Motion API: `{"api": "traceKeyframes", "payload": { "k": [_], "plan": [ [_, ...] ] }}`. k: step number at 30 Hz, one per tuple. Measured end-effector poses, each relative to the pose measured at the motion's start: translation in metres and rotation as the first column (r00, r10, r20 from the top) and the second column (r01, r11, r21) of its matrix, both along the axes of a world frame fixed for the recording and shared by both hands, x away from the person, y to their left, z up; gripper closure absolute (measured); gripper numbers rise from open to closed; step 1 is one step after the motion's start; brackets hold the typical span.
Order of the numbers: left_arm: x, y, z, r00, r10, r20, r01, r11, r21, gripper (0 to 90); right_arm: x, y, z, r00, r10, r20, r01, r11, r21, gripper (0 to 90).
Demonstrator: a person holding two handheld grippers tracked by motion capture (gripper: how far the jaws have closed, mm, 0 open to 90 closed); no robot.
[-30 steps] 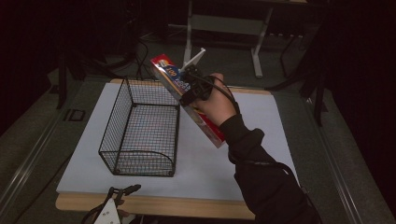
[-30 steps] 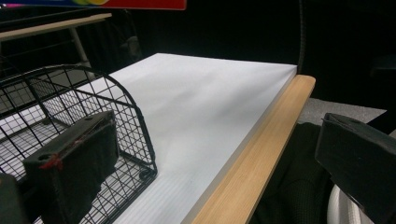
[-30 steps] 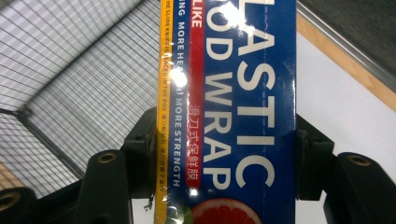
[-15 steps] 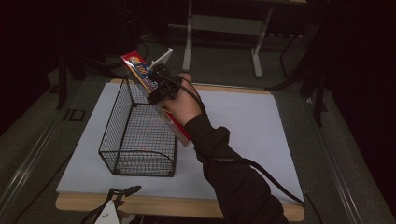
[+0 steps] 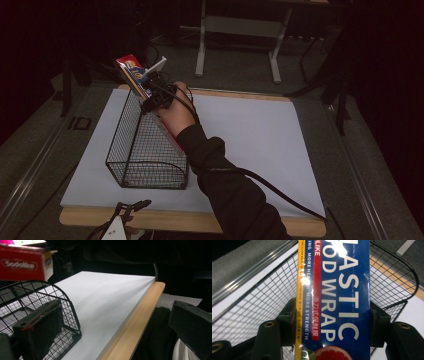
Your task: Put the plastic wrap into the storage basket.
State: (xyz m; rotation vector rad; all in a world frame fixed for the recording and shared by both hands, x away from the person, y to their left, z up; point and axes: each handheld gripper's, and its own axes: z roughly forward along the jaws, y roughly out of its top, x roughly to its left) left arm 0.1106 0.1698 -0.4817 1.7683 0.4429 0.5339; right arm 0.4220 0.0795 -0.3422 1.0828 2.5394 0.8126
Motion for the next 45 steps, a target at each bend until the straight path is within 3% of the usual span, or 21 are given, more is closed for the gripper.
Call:
{"api": "traceKeyframes", "payload": {
  "k": [4, 12, 17, 20, 28, 35, 42, 45],
  "plan": [
    [0.0, 0.0, 0.0, 1.0, 0.0, 0.003, 0.0, 1.0, 0.001, 0.1, 0.002, 0.006, -0.008, 0.9999, -0.013, 0.007, 0.012, 1.0, 0.013, 39.4],
    [-0.001, 0.0, 0.0, 1.0, -0.003, 0.006, 0.003, 1.0, 0.004, 0.1, 0.0, 0.016, -0.026, 0.9992, -0.007, -0.038, 0.009, 0.999, 0.054, 39.3],
    [-0.001, 0.0, 0.0, 1.0, -0.006, 0.006, 0.006, 1.0, 0.001, 0.1, -0.003, 0.021, -0.04, 0.9989, 0.012, -0.044, -0.01, 0.999, 0.037, 39.2],
    [-0.001, 0.0, 0.0, 1.0, -0.005, 0.005, 0.005, 1.0, 0.005, 0.1, -0.003, 0.02, -0.046, 0.9989, -0.003, -0.047, 0.006, 0.998, 0.069, 39.2],
    [-0.002, -0.001, 0.001, 0.9999, -0.007, 0.01, 0.007, 1.0, 0.001, 0.1, -0.005, 0.015, -0.057, 0.9988, -0.025, -0.042, 0.027, 0.998, 0.051, 38.8],
    [-0.002, -0.002, 0.0, 0.9999, -0.012, 0.009, 0.012, 0.9999, 0.004, 0.1, -0.007, 0.011, -0.066, 0.9972, -0.034, -0.067, 0.038, 0.997, 0.071, 38.3],
    [-0.002, -0.002, 0.0, 0.9999, -0.014, 0.007, 0.014, 0.9999, 0.008, 0.1, -0.006, 0.007, -0.081, 0.995, -0.039, -0.092, 0.042, 0.999, 0.023, 37.5],
    [-0.002, -0.003, 0.0, 0.9999, -0.015, 0.006, 0.015, 0.9999, 0.008, 0.1, -0.006, 0.006, -0.09, 0.9965, -0.04, -0.073, 0.04, 0.999, -0.005, 36.4]
  ]
}}
